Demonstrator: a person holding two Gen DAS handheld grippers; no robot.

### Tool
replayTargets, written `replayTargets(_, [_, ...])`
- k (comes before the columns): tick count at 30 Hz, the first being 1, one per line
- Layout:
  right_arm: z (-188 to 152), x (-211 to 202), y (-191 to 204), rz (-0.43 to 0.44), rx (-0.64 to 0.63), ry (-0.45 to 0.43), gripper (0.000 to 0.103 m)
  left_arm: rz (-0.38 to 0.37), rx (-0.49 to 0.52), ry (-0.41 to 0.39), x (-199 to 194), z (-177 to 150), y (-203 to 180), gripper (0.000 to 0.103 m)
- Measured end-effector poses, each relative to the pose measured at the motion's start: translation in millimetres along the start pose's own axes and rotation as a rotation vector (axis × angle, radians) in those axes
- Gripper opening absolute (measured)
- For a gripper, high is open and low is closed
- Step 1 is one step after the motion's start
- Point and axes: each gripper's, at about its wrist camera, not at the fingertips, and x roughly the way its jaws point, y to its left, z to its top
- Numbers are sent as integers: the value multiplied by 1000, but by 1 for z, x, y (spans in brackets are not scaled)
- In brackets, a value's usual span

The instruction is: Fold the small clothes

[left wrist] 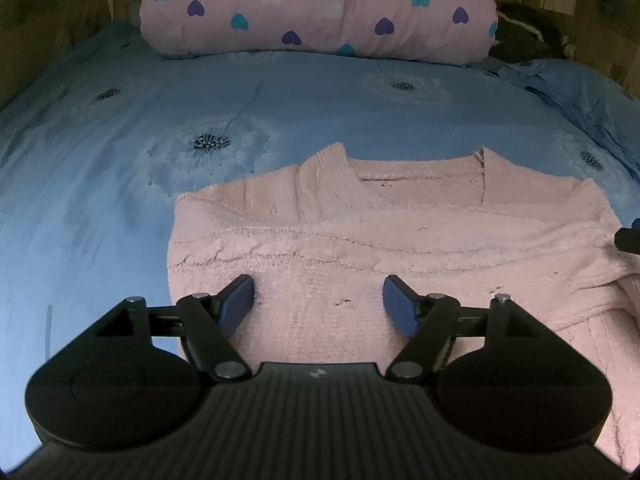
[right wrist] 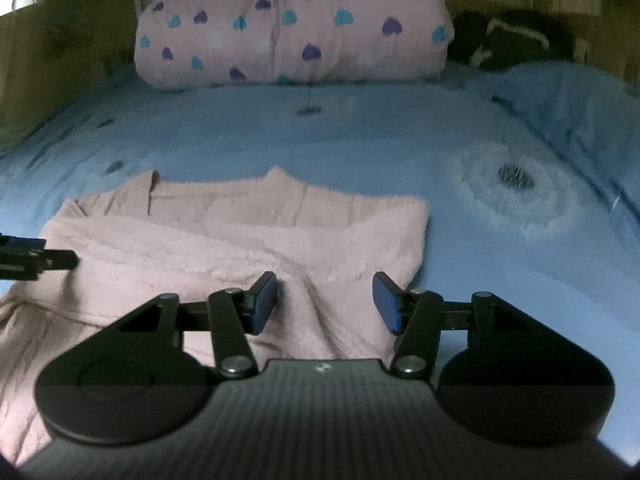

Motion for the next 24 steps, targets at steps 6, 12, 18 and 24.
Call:
replayTargets(6, [-1,-16,20,80,-100,33,55,8,-15,22,-5,-5,10,77])
replayTargets(12, [-13,-12,30,14,-220,86,54,9,-27,30,-7,-8,15,77])
replayTargets(18, [-23,-2,25,-70,-293,170,26,14,-23,32,-5,-7,15,77])
replayTargets(24, [-11,-24,33,-197,-326,1,18,15,-23,31,-6,-8,15,77])
